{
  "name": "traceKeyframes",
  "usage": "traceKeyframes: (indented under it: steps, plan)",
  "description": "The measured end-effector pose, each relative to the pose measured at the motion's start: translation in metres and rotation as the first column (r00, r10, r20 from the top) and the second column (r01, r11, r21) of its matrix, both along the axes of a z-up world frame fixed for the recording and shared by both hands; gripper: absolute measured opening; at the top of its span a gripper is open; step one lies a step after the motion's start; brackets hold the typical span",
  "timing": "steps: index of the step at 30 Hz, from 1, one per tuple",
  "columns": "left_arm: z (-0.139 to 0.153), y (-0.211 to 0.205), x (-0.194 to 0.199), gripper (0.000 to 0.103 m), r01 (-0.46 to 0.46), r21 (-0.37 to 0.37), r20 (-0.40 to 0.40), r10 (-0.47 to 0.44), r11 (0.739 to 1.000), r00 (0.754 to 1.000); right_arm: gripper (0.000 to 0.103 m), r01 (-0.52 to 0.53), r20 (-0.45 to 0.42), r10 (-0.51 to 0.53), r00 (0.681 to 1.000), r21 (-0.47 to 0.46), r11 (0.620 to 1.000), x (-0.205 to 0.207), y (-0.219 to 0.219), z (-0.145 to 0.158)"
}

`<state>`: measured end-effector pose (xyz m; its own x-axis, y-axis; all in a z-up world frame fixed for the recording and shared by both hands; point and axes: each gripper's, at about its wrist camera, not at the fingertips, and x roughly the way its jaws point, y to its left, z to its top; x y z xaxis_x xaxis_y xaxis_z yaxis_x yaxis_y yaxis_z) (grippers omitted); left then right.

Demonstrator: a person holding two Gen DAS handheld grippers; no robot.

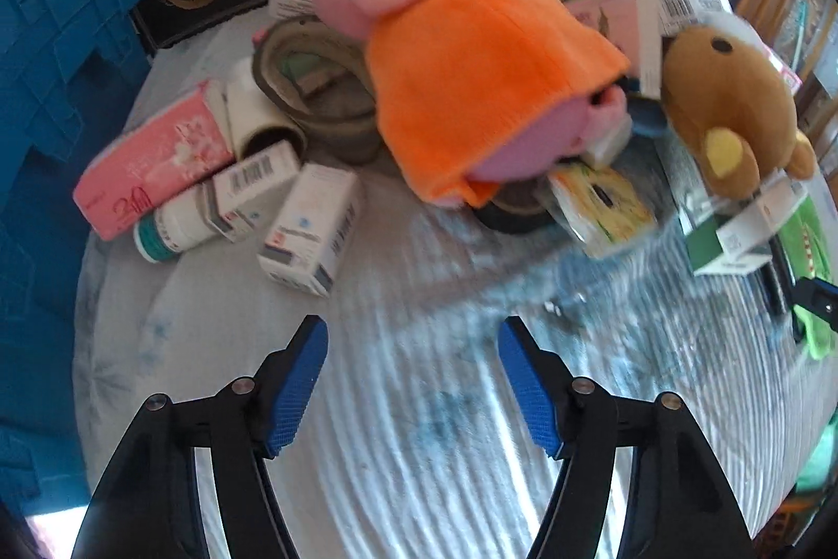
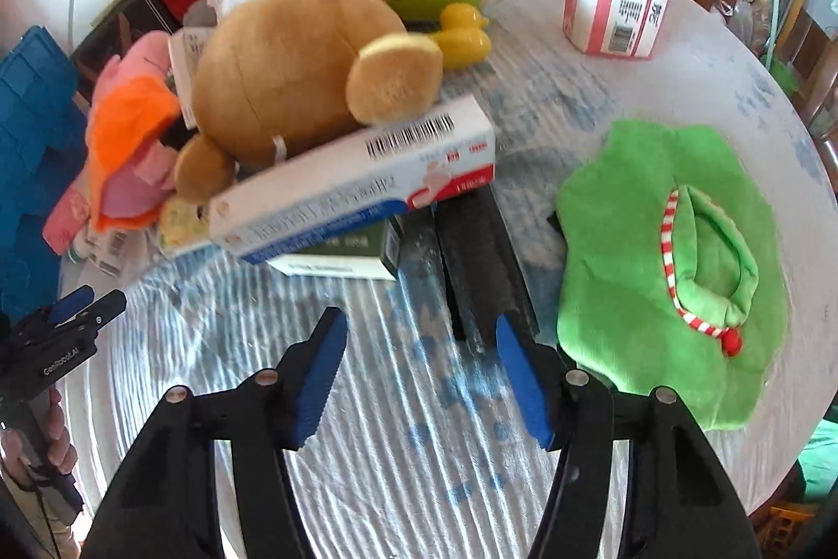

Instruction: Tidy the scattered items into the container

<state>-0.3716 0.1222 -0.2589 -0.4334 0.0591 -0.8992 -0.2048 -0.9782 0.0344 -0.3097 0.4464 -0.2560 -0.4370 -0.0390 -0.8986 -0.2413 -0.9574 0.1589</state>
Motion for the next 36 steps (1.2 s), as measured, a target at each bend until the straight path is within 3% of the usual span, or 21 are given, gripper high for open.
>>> traceKeyframes:
  steps: [3,7,11,13,14,17,18,22,23,25,27,36]
  plan:
    - [0.001,-0.014,-0.023,0.069,-0.033,-0.017,-0.010,0.033,0.999,0.999,0.059,0.024,-0.026,-0.025,0.999,-0.017,1.000,-0.014,-0.004,0.013]
    - [-0.005,-0.028,-0.049,0.069,-0.038,-0.035,0.035,0.040,0.999,0.999,0.059,0.056,-0.031,-0.059,0.998,-0.092,0.994,-0.040,-0.008,0.011]
    - [-0.022,-0.026,-0.061,0.071,-0.040,-0.023,0.084,0.042,0.999,0.996,0.059,0.108,0.041,-0.105,0.994,-0.069,0.992,-0.072,-0.025,0.004]
    - [-0.029,-0.022,-0.060,0.070,-0.048,-0.005,0.090,0.048,0.999,0.995,0.062,0.137,0.034,-0.134,0.990,-0.109,0.985,-0.074,-0.025,0.003]
    - [-0.030,-0.020,-0.059,0.068,-0.048,0.005,0.089,0.047,0.999,0.995,0.062,0.138,0.032,-0.135,0.990,-0.112,0.984,-0.076,-0.025,0.003]
    - [-0.028,-0.014,-0.052,0.048,-0.031,0.018,0.079,0.030,0.999,0.996,0.062,0.122,0.043,-0.117,0.992,-0.126,0.984,-0.080,-0.030,0.005]
    - [-0.027,-0.012,-0.047,0.036,-0.019,0.017,0.076,0.017,1.000,0.997,0.062,0.117,0.042,-0.111,0.993,-0.149,0.982,-0.080,-0.032,0.005]
    - [-0.022,-0.003,-0.027,0.032,0.000,0.043,0.098,-0.004,0.999,0.995,0.062,0.088,0.080,-0.082,0.993,-0.085,0.992,-0.088,-0.043,-0.009]
    - [-0.021,0.000,-0.021,0.032,0.004,0.048,0.104,-0.008,0.999,0.995,0.060,0.080,0.091,-0.073,0.993,-0.081,0.993,-0.086,-0.044,-0.013]
    - [-0.025,0.006,-0.013,0.032,0.011,0.076,0.119,-0.020,0.997,0.993,0.044,0.055,0.094,-0.049,0.994,-0.058,0.997,-0.076,-0.043,-0.014]
    - [-0.022,0.009,0.002,0.032,0.029,0.095,0.125,-0.041,0.995,0.991,0.038,0.029,0.103,-0.027,0.994,-0.019,0.999,-0.063,-0.041,-0.014]
    - [-0.018,0.021,0.057,0.032,0.089,0.086,0.142,-0.101,0.992,0.985,0.033,-0.004,0.179,0.009,0.984,-0.025,1.000,0.002,-0.014,-0.030]
